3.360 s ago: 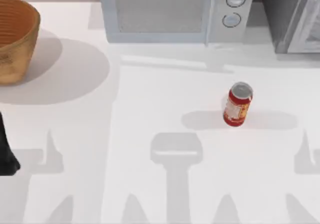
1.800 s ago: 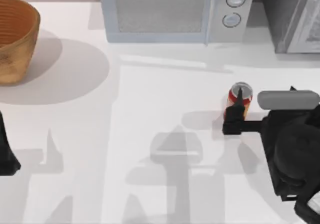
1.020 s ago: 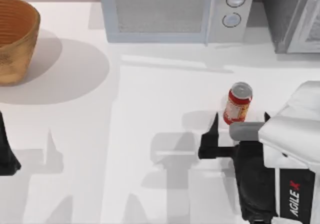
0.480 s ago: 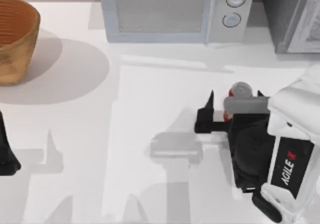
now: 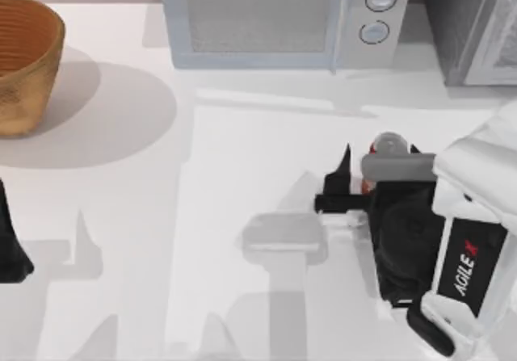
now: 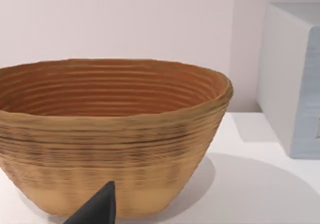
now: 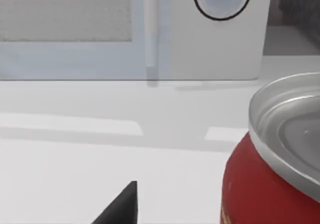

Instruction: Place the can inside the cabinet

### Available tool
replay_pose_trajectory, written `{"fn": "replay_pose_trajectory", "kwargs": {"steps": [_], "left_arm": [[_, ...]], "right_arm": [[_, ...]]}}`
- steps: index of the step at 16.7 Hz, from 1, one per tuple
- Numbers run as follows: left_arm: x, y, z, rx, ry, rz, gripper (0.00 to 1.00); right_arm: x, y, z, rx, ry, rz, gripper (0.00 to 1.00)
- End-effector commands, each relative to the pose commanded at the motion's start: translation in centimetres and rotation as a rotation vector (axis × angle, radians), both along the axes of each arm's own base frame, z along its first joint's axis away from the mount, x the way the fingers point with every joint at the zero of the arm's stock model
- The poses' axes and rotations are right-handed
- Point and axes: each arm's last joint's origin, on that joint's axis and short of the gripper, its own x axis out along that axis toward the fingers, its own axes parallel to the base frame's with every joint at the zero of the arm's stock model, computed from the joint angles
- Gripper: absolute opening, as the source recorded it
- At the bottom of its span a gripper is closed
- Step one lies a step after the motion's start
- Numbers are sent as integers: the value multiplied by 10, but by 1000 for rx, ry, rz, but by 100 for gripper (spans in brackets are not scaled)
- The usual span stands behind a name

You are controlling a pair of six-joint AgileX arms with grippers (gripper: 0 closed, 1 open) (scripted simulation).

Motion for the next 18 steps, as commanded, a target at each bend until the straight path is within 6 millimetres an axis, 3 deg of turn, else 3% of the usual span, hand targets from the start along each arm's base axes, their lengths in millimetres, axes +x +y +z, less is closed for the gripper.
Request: {"fn": "replay_pose_trajectory", "kwargs": {"steps": [9, 18], "left_arm": [[0, 0, 0, 0, 0, 0, 100], [0, 0, 0, 0, 0, 0, 100]], "right_arm": [[0, 0, 0, 0, 0, 0, 2], [0, 0, 0, 1, 0, 1, 0]]}}
